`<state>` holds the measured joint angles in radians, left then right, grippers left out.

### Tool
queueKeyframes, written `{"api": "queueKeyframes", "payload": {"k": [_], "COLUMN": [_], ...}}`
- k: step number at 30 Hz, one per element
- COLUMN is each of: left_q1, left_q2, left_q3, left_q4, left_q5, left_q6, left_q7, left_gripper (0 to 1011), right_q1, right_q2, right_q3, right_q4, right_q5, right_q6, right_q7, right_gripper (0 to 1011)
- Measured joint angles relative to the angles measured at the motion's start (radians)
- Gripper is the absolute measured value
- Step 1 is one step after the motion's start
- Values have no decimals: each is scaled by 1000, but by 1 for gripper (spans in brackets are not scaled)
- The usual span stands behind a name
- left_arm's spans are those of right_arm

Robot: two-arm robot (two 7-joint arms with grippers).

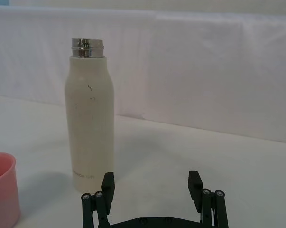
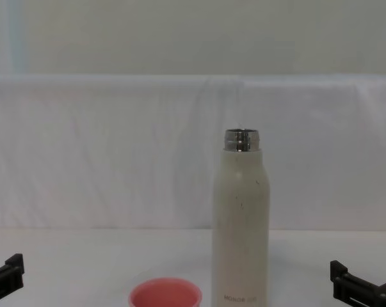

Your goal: Grasp the thermos with one hand and pour water into the cup lid.

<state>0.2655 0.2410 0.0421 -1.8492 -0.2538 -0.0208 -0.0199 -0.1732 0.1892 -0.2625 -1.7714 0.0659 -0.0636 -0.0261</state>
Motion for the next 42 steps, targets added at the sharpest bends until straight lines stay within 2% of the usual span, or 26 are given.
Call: {"api": "queueKeyframes", "payload": {"k": [42], "left_q1": [0], "left_q2": [0], "left_q3": [0], "left_q4": [0], "left_q5": [0], "left_q6": [0], "left_q7": [0], "left_gripper": [1001], "right_q1": [0], "right_q2": [0], "right_q3": [0], "right_q4": [0], "right_q5": [0], "right_q6": [0], "right_q7": [0], "right_gripper": [1000]}}
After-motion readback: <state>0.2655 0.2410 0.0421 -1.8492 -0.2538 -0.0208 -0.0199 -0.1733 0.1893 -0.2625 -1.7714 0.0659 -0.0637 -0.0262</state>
